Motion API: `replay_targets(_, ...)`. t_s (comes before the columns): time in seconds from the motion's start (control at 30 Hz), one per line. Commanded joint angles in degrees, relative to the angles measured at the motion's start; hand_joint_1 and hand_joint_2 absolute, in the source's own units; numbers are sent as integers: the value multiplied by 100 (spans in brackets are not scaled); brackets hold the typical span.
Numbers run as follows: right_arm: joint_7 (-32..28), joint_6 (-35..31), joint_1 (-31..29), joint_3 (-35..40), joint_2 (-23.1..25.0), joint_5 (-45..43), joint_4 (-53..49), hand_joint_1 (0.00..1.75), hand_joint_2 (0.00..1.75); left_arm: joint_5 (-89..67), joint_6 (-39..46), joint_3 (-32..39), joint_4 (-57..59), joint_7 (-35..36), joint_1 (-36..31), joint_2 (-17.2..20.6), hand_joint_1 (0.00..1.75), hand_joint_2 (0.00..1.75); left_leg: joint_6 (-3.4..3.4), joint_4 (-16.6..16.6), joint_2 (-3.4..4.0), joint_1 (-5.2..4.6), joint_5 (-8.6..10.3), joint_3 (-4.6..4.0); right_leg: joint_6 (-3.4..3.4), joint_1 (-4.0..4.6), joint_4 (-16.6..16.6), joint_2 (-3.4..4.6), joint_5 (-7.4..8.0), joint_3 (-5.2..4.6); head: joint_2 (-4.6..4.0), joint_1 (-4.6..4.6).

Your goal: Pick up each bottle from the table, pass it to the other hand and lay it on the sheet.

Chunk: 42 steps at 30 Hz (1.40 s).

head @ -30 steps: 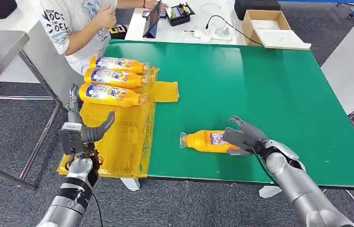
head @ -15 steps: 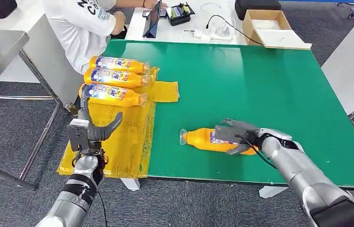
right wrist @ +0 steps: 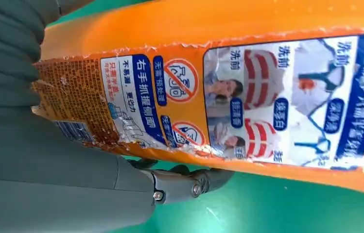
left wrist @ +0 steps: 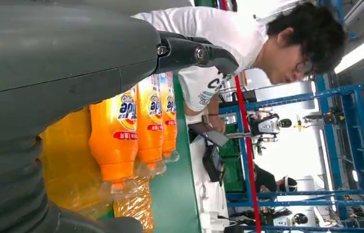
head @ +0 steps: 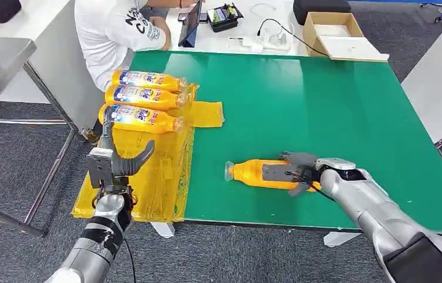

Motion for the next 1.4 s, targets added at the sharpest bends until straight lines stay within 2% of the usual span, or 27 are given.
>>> replay_targets(0.03,113,91,-377,941,50,-52,388,2,175,71,-43,58,382,-181,-208,-28,0,175,12,-9,15,-8,-1,18,-11,-3,-4,1,-1,13,0,0)
replay_targets(0.1,144,82,-364,1012,56,-64,397,2,175,86,-41,62,371,-181,-199,-31,0,175,6,-3,8,-3,-1,6,-6,0,-1,0,0,3,0,0)
replay_targets(0.17,165,30,-357,1057,57,-48,391,12,175,97,-34,71,361,-181,-190,-32,0,175,9,-6,10,-5,-1,12,-8,-2,-3,-1,-1,9,0,0)
replay_targets(0.2,164,9,-352,1065,59,-47,386,37,175,103,-32,75,352,-181,-179,-34,0,175,8,-4,10,-4,-1,10,-7,-1,-2,1,0,7,0,2)
replay_targets(0.27,248,-300,-297,1060,74,-36,354,105,175,122,-14,96,293,-181,-128,-35,0,175,15,-13,18,-8,-1,24,-13,-2,-9,2,1,19,0,0)
replay_targets(0.3,265,-360,-277,1047,81,-47,350,115,175,122,-20,93,279,-181,-115,-30,0,175,8,-5,11,-5,-1,13,-7,-1,-3,1,-1,9,0,2)
replay_targets(0.33,265,-360,-277,1047,81,-47,350,136,175,122,-20,93,279,-181,-115,-30,0,175,18,-21,21,-10,1,35,-15,-2,-16,2,2,28,0,0)
replay_targets(0.37,313,-522,-228,992,89,-73,326,154,175,115,-8,102,249,-181,-95,-27,0,175,10,-8,13,-5,-1,15,-8,-1,-6,2,0,11,0,2)
replay_targets(0.43,320,-542,-211,990,97,-75,321,157,175,115,-12,103,244,-181,-91,-25,0,175,14,-15,19,-7,0,25,-12,-1,-12,3,2,20,0,0)
replay_targets(0.47,348,-669,-181,959,94,-77,288,175,175,109,-18,117,218,-181,-74,-25,0,175,11,-10,16,-5,-1,20,-10,-1,-7,3,0,15,0,2)
replay_targets(0.5,366,-775,-149,925,101,-81,259,175,175,101,-21,136,204,-181,-64,-26,0,175,20,-30,26,-10,3,43,-18,-2,-25,3,5,35,0,2)
replay_targets(0.53,371,-795,-138,918,103,-83,252,175,175,97,-26,137,201,-181,-60,-25,0,175,11,-12,12,-5,0,20,-11,0,-9,-1,1,16,0,0)
replay_targets(0.73,416,-1024,-23,816,105,-110,175,175,175,71,-35,155,194,-181,-44,-27,0,175,7,-5,9,-2,-2,10,-7,1,-4,1,-1,8,0,2)
replay_targets(0.8,448,-1240,53,687,68,-120,66,175,175,49,-41,179,160,-181,-29,-33,0,175,10,-9,14,-3,-2,17,-9,1,-8,2,0,14,0,0)
replay_targets(0.87,460,-1819,287,305,13,-175,-222,175,175,11,-59,220,96,-181,12,-35,0,175,14,-14,15,-5,-1,25,-12,0,-12,-1,0,22,0,2)
replay_targets(0.97,550,-1989,496,32,-29,-39,-517,175,175,-52,-121,296,24,-181,51,-58,0,175,13,-17,13,-4,1,25,-13,1,-15,-2,1,22,0,2)
replay_targets(1.07,452,-3614,1540,-1602,200,123,-1792,175,175,-169,-167,386,-168,-135,152,-117,0,175,8,-9,10,1,-3,14,-9,5,-10,0,-1,13,0,2)
replay_targets(1.1,430,-3813,1872,-2062,327,268,-2265,175,175,-192,-183,392,-228,-101,181,-135,0,175,11,-15,13,1,-4,24,-13,6,-16,0,-2,22,0,0)
replay_targets(1.13,525,-3691,2089,-2285,382,521,-2646,175,175,-215,-185,388,-275,-66,200,-146,0,175,6,-10,9,4,-4,15,-9,8,-12,0,-1,14,0,2)
replay_targets(1.17,525,-3691,2089,-2285,382,521,-2646,175,175,-215,-185,388,-275,-66,200,-146,0,175,10,-22,19,2,-8,33,-16,8,-20,4,-5,28,0,0)
replay_targets(1.2,525,-3691,2089,-2285,382,521,-2646,175,175,-215,-185,388,-275,-66,200,-146,0,175,5,-5,11,3,-5,5,-7,6,-5,5,-2,4,0,7)
replay_targets(1.23,531,-3618,2114,-2369,396,580,-2708,175,175,-219,-188,388,-272,-58,196,-150,0,175,10,-10,19,-1,-11,16,-12,4,-5,7,-7,13,0,0)
replay_targets(1.27,402,-3785,2222,-2641,504,573,-2806,175,175,-218,-196,392,-274,-51,198,-153,0,175,6,-6,19,-1,-10,7,-9,3,-1,10,-4,2,0,-4)
replay_targets(1.3,88,-4256,2415,-3085,718,593,-3031,175,175,-199,-236,394,-294,-37,208,-161,0,175,6,-4,8,-1,-7,0,-7,2,1,-1,-4,-4,0,-4)
replay_targets(1.33,-116,-4483,2608,-3389,878,433,-3294,175,175,-175,-255,392,-321,-15,229,-170,0,175,15,-17,19,-6,-11,29,-17,2,-8,-1,-8,21,0,0)
replay_targets(1.4,-401,-4867,3033,-3846,1104,254,-4001,175,175,-78,-329,389,-364,75,252,-193,0,175,11,-10,-3,-2,-4,1,-11,3,-6,-16,-7,2,0,2)
